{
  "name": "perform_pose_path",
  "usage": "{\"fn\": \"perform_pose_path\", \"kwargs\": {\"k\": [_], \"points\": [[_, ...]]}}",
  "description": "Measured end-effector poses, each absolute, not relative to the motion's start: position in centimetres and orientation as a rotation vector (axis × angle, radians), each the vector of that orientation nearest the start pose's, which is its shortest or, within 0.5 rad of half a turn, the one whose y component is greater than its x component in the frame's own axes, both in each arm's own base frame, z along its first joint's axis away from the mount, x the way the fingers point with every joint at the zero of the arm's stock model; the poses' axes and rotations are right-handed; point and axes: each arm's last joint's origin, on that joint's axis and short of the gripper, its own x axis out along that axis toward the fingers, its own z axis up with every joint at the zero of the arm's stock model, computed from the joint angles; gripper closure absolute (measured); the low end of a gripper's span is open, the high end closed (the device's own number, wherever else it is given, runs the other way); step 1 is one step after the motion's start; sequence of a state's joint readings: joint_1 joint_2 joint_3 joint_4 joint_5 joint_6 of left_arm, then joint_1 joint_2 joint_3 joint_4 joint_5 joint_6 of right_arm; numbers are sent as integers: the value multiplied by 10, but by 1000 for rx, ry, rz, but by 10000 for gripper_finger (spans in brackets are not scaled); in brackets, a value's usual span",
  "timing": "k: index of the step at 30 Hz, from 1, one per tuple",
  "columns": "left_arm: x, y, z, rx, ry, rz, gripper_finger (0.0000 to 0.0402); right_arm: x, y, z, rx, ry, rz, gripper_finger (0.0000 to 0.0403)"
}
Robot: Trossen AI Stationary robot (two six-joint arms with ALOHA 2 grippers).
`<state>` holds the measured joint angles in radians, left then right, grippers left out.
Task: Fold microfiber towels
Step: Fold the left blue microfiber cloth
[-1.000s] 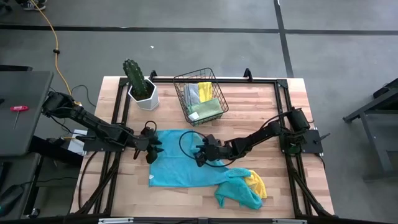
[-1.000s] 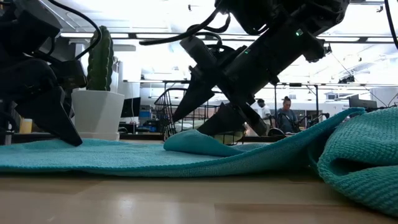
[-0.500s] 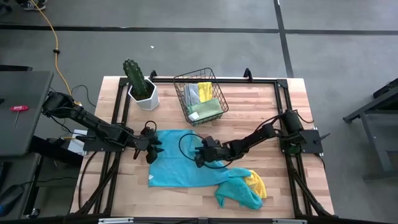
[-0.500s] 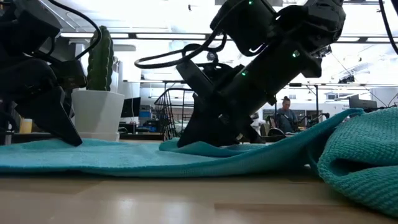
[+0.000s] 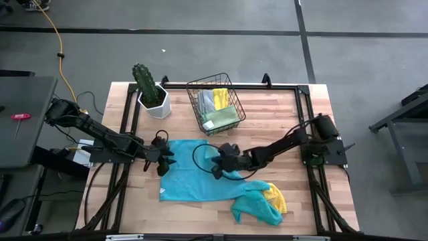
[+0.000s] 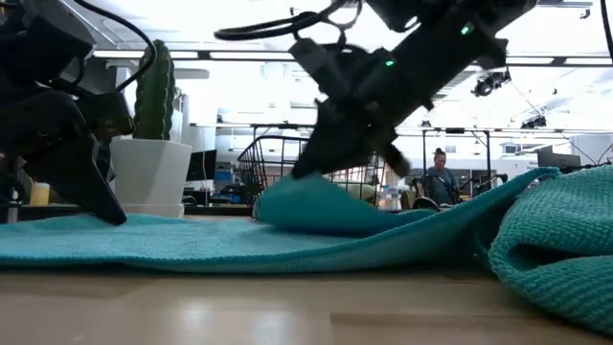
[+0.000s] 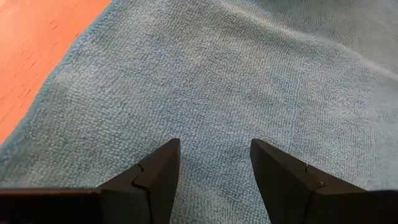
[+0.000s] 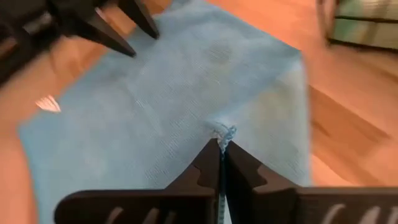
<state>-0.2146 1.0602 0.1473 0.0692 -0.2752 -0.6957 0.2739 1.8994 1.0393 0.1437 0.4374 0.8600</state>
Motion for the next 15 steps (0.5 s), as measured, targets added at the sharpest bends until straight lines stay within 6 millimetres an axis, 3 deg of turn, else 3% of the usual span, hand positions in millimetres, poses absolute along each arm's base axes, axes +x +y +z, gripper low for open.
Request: {"fn": "perform_pose_path", "kwargs": {"k": [4, 10, 15], "points": [[154, -26, 110, -411, 748, 298, 215, 355, 94, 158, 501, 617, -475, 402], [176, -30, 140, -342, 670, 251, 215, 335, 102, 176, 422, 662, -509, 402], [176, -25, 151, -298, 731, 470, 216, 324, 108, 180, 384, 710, -513, 402]]}}
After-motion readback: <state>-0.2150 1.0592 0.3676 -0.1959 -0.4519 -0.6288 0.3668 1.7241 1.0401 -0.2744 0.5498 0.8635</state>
